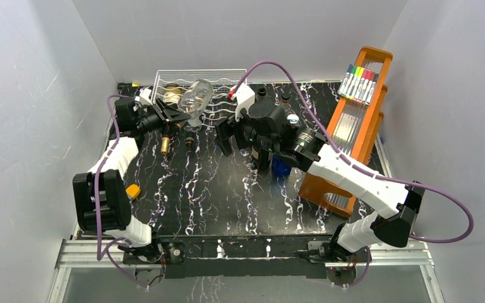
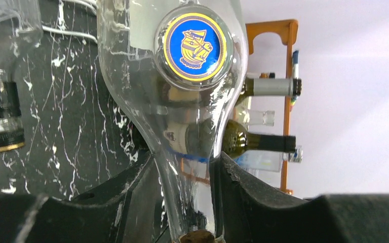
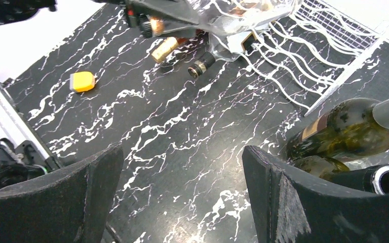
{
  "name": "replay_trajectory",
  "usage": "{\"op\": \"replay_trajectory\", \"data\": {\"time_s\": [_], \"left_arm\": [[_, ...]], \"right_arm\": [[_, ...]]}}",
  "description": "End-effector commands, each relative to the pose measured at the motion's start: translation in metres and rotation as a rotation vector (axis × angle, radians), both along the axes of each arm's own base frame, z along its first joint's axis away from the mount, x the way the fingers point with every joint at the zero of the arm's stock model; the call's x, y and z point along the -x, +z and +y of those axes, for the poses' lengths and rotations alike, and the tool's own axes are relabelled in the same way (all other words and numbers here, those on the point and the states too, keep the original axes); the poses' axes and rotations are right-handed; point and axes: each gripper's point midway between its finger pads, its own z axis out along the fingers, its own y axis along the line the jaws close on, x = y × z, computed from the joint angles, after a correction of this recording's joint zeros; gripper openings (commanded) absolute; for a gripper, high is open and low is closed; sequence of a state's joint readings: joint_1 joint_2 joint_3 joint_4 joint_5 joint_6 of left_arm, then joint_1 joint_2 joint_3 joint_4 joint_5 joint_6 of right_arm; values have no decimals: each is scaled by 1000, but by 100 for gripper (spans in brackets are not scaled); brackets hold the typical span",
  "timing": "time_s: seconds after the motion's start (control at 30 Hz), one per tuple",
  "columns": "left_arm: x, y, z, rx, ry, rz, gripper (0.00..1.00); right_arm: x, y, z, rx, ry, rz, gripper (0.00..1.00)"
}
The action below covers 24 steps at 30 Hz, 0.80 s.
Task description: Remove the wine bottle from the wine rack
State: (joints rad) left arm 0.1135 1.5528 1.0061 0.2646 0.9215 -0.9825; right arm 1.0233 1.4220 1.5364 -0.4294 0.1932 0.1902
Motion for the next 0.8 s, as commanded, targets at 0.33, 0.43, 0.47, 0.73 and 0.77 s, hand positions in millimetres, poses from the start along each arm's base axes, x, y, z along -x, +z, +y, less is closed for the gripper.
{"op": "replay_trajectory", "data": {"time_s": [0.33, 0.43, 0.47, 0.73, 0.77], "left_arm": [[110, 20, -19, -155, -220, -198, 0], [127, 8, -21, -187, -243, -163, 0], [131, 5, -21, -208, -248, -156, 0], [160, -10, -28, -358, -332, -123, 0], [163, -13, -28, -370, -343, -113, 0]], "right_arm": [[-2, 4, 28, 147, 310, -376, 98], [8, -10, 47, 161, 456, -407, 98], [11, -14, 53, 162, 494, -407, 98], [26, -52, 93, 115, 700, -387, 98], [26, -56, 97, 105, 711, -390, 98]]}}
